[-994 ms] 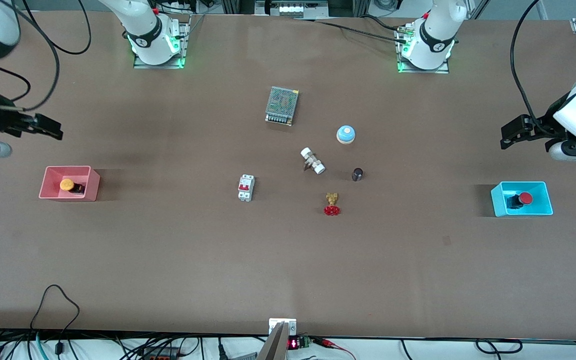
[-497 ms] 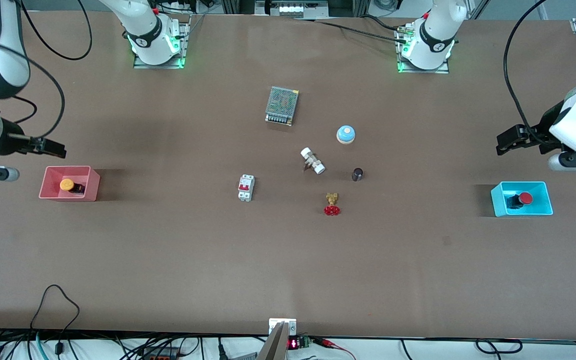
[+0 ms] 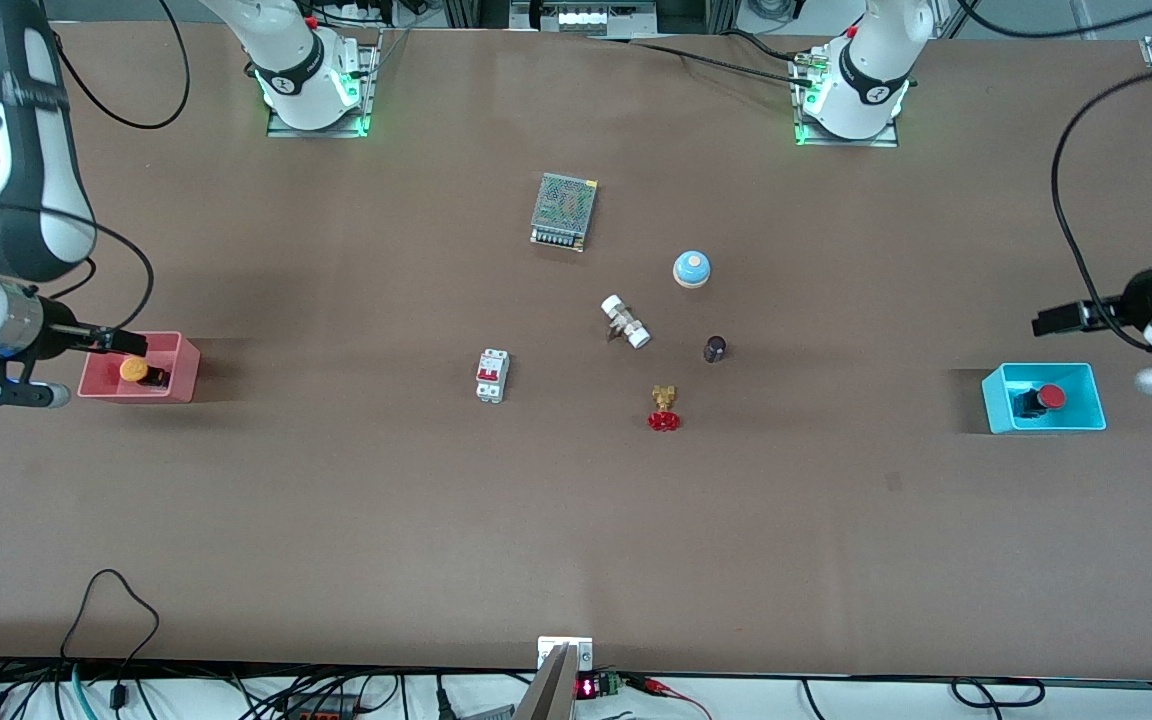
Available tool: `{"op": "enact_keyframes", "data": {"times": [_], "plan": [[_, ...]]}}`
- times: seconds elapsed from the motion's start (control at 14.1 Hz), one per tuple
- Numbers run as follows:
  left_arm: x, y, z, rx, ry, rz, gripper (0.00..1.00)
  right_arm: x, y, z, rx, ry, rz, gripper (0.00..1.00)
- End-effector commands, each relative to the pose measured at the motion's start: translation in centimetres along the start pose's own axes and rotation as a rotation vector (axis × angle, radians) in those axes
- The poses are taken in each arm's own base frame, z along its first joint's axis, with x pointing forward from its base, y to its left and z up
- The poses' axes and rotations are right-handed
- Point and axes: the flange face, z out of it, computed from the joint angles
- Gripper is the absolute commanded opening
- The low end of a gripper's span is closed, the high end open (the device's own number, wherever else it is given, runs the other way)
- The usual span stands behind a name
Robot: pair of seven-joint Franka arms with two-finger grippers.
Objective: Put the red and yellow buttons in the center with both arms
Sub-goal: 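Move the right gripper to the pink box while the left gripper reaches the cyan box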
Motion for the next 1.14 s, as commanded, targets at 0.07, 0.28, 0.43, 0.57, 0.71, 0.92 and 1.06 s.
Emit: {"op": "enact_keyframes", "data": {"times": [0.07,0.28,0.43,0.57,0.71,0.92,1.06], "plan": [[3.6,-2.7,4.3,0.072,0.053,0.053,1.0,0.7,2.2,4.4,-0.006,-0.013,-0.057,1.0],[6.2,-7.0,10.7,0.064,0.106,0.144,0.99,1.6,3.0,7.6,-0.012,-0.008,-0.088,1.0],[7.0,-9.5,14.3,0.058,0.13,0.155,0.97,1.9,2.9,9.0,-0.015,-0.013,-0.095,1.0],[7.4,-10.2,16.9,0.056,0.145,0.171,0.93,2.2,3.0,10.0,-0.018,-0.01,-0.096,1.0],[7.2,-10.2,18.8,0.052,0.149,0.186,0.91,2.2,3.0,10.4,-0.032,-0.018,-0.106,1.0],[6.2,-9.9,21.4,0.034,0.127,0.198,0.87,2.1,3.0,10.4,-0.04,-0.026,-0.125,0.95],[5.9,-10.3,22.1,0.032,0.132,0.193,0.85,2.1,3.0,10.4,-0.039,-0.029,-0.162,0.95]]}}
